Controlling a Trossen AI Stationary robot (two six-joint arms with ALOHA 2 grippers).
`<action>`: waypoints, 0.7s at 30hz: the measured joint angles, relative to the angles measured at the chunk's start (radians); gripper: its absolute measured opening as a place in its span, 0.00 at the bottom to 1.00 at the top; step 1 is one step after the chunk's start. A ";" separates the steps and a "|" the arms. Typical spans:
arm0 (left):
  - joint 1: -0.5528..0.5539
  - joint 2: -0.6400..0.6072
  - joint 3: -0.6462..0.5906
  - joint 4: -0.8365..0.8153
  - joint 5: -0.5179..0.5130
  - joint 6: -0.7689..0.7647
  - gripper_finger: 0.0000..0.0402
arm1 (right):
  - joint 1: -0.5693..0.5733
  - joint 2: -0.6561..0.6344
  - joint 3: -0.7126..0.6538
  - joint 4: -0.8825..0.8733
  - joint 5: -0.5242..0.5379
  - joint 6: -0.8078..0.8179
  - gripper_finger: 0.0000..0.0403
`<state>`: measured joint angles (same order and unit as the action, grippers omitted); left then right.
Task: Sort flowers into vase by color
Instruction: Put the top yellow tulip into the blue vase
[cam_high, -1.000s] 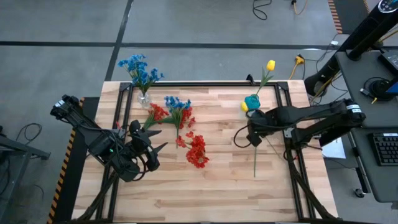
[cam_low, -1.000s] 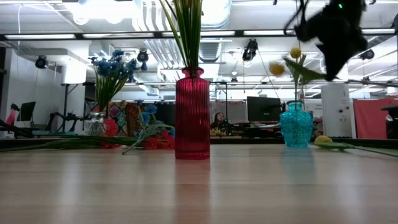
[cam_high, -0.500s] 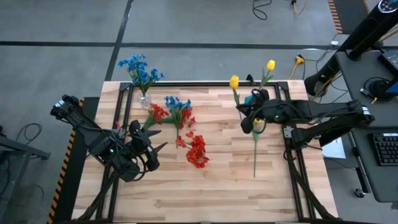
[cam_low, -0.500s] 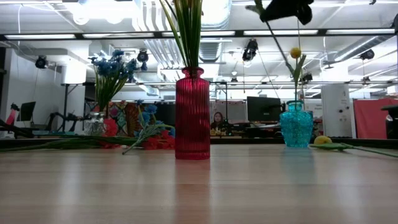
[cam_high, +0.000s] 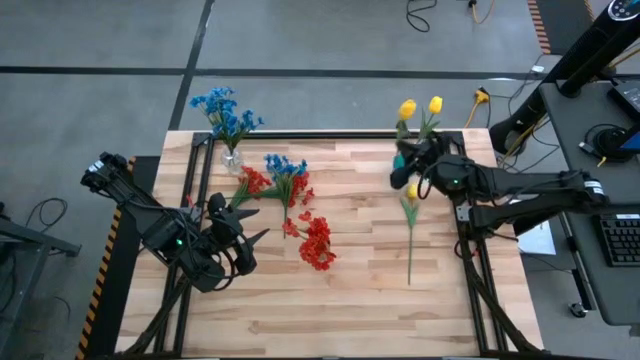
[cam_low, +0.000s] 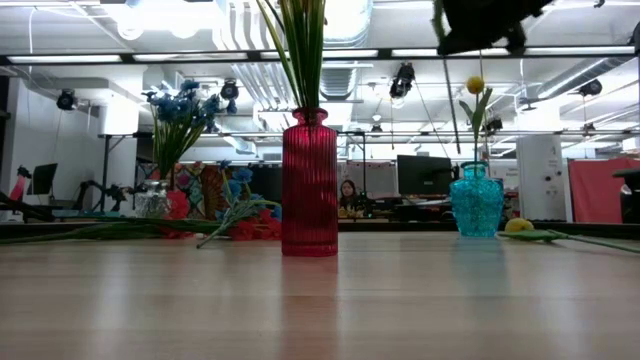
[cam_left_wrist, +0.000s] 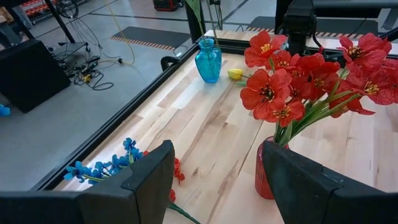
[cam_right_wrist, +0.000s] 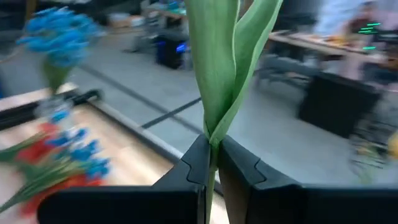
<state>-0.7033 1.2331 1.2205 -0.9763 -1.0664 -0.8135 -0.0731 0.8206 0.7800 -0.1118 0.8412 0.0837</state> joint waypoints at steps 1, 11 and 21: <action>0.000 0.000 0.000 0.000 0.000 0.000 0.56 | 0.000 -0.016 -0.006 0.006 0.035 0.000 0.04; 0.000 0.000 0.000 -0.004 -0.024 0.000 0.56 | -0.052 -0.118 -0.015 0.025 0.184 -0.047 0.04; 0.001 0.000 0.000 -0.004 -0.027 0.000 0.56 | -0.177 -0.043 -0.018 0.020 0.159 -0.029 0.04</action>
<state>-0.7025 1.2328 1.2205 -0.9806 -1.0931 -0.8135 -0.2501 0.7777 0.7618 -0.0914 1.0006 0.0552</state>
